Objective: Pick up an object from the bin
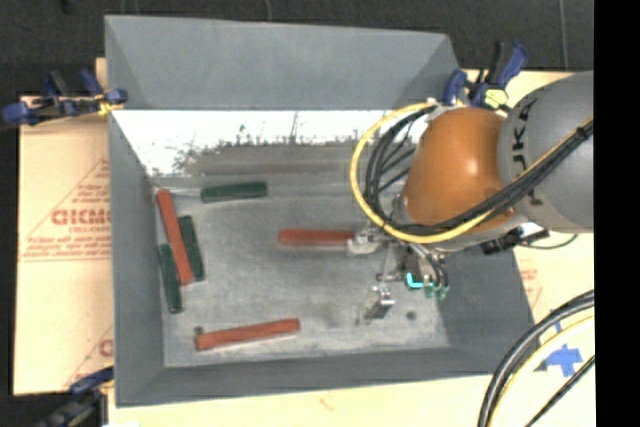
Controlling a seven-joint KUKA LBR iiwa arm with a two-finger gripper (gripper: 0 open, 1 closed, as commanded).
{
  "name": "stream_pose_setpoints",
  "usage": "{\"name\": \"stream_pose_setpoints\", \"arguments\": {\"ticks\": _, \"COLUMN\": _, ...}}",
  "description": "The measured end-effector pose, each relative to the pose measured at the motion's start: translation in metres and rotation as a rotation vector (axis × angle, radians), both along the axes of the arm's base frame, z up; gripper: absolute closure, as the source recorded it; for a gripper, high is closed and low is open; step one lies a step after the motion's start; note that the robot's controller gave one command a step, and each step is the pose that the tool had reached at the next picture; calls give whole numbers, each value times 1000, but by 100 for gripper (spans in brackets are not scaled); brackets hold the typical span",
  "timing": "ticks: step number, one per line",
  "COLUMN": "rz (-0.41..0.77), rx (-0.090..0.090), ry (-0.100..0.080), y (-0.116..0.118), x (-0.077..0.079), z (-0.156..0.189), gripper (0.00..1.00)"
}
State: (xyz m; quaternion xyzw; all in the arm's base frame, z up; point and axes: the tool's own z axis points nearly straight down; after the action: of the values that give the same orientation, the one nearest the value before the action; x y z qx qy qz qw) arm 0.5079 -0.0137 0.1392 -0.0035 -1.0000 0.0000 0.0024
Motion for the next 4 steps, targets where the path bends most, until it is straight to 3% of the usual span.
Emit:
{"name": "stream_pose_setpoints", "arguments": {"ticks": 1, "rz": 0, "rx": 0, "ry": -7, "y": 0, "x": 2, "z": 3, "gripper": 0}}
{"name": "stream_pose_setpoints", "arguments": {"ticks": 2, "rz": 27, "rx": -1, "ry": -10, "y": 31, "x": 53, "z": -13, "gripper": 0}}
{"name": "stream_pose_setpoints", "arguments": {"ticks": 3, "rz": 87, "rx": 1, "ry": -12, "y": 10, "x": 74, "z": -56, "gripper": 0}}
{"name": "stream_pose_setpoints", "arguments": {"ticks": 4, "rz": 87, "rx": -1, "ry": -2, "y": 4, "x": 73, "z": -56, "gripper": 100}}
